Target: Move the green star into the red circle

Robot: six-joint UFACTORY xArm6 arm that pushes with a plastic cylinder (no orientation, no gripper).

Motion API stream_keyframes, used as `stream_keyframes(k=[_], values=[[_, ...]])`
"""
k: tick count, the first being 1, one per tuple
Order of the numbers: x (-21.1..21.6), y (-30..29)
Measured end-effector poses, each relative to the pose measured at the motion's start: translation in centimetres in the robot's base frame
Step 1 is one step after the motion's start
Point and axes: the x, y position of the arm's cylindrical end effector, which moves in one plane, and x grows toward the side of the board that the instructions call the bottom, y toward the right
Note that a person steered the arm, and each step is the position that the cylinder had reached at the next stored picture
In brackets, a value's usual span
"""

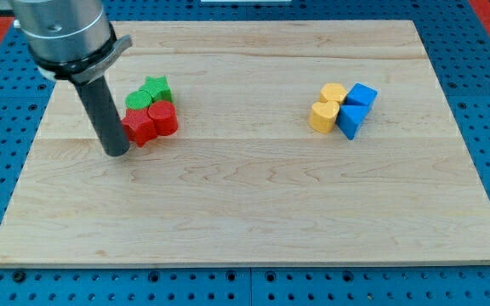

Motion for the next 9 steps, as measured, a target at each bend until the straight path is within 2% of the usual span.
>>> stream_keyframes(k=[1, 3, 5, 6, 7, 8, 9], values=[[0.8, 2.2], [-0.1, -11.8], [-13.8, -4.7], [-13.7, 2.4], [-11.0, 7.6], [-11.0, 7.6], [-11.0, 13.1]])
